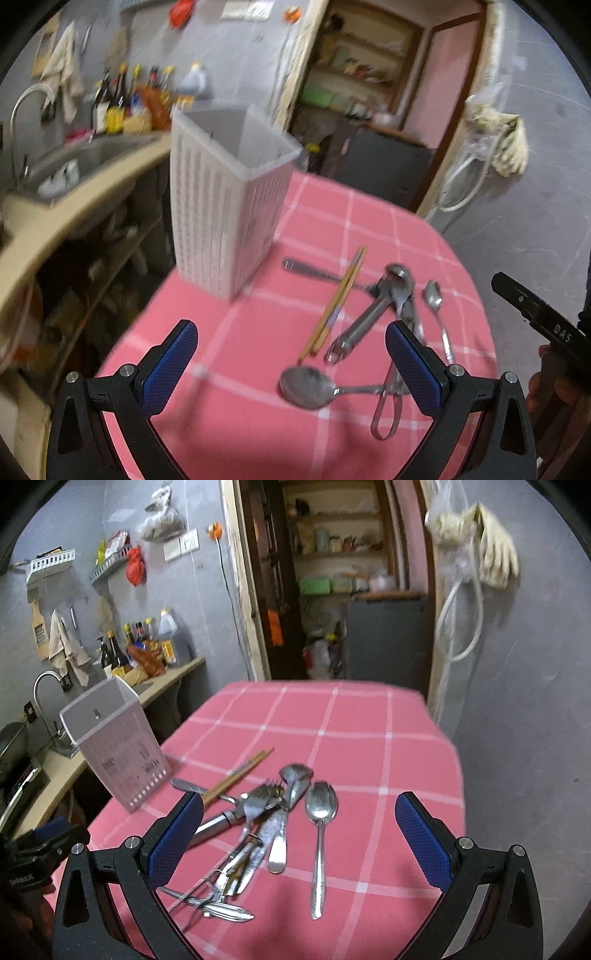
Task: Organize utensils
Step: 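Move both tools forward over the pile of metal utensils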
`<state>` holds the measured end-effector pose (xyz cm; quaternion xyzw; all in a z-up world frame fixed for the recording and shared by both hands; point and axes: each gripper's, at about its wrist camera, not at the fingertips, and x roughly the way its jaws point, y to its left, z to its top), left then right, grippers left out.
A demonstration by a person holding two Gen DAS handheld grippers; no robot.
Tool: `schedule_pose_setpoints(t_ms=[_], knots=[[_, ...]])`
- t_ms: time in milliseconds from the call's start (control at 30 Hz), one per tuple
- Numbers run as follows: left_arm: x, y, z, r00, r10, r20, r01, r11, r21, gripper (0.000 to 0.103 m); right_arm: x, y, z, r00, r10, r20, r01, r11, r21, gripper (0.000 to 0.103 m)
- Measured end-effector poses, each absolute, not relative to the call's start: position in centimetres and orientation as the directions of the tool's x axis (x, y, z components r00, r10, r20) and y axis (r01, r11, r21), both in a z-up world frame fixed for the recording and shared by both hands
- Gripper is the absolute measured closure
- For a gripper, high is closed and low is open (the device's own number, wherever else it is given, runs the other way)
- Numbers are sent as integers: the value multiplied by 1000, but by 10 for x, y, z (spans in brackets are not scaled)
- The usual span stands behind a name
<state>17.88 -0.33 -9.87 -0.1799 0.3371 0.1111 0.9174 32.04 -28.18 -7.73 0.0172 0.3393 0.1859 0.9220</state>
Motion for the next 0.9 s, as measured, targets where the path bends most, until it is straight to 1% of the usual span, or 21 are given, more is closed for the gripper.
schedule_pose_setpoints(t_ms=[33, 100, 133, 167, 200, 233, 267, 300, 333, 400, 433, 500, 533, 600, 633, 700, 867, 900], knots=[[179, -3, -104, 739, 74, -670, -339, 900, -274, 3, 324, -283, -84, 690, 364, -625, -333, 927, 171, 1], [181, -1, -113, 717, 53, -695, -361, 881, -305, 15, 337, -286, -100, 658, 391, -643, -333, 918, 217, 4], [182, -1, -117, 705, 43, -708, -372, 873, -317, 18, 341, -286, -106, 651, 395, -649, -330, 916, 227, 9], [183, 1, -122, 692, 27, -721, -384, 860, -337, 24, 347, -286, -114, 633, 402, -661, -323, 914, 247, 11], [183, 3, -127, 678, 14, -735, -404, 842, -356, 29, 350, -285, -118, 627, 404, -666, -320, 913, 253, 17], [183, 4, -131, 666, 9, -746, -421, 830, -365, 31, 355, -283, -125, 615, 409, -674, -319, 911, 262, 21], [184, 4, -137, 654, 2, -756, -437, 817, -376, 35, 356, -283, -130, 606, 414, -679, -321, 909, 267, 23], [184, 5, -140, 646, -5, -763, -448, 807, -384, 40, 359, -280, -135, 596, 418, -686, -325, 906, 270, 27], [184, 4, -143, 638, -11, -770, -458, 799, -391, 42, 361, -279, -139, 587, 421, -691, -328, 905, 272, 31], [185, 2, -148, 632, -21, -774, -466, 788, -402, 49, 364, -273, -146, 570, 430, -700, -334, 900, 280, 35], [185, 1, -147, 638, -23, -769, -462, 788, -407, 51, 366, -272, -149, 563, 435, -703, -337, 897, 285, 37], [189, -1, -147, 646, -48, -762, -446, 786, -428, 64, 370, -270, -152, 552, 440, -708, -343, 894, 289, 41], [191, -3, -148, 646, -53, -762, -443, 786, -431, 68, 372, -269, -154, 546, 444, -710, -346, 892, 291, 43], [197, -5, -148, 643, -63, -763, -440, 785, -436, 80, 378, -268, -157, 536, 451, -714, -351, 888, 298, 45], [200, -6, -149, 644, -71, -762, -438, 782, -443, 83, 381, -270, -157, 531, 454, -716, -352, 886, 301, 47], [206, -6, -148, 639, -67, -767, -445, 780, -439, 91, 388, -270, -157, 525, 460, -716, -356, 883, 307, 48], [219, -1, -142, 642, -63, -764, -458, 767, -448, 99, 408, -272, -159, 488, 484, -726, -379, 867, 322, 54], [222, -1, -139, 649, -66, -758, -452, 768, -454, 99, 413, -272, -160, 474, 492, -730, -386, 862, 329, 57]])
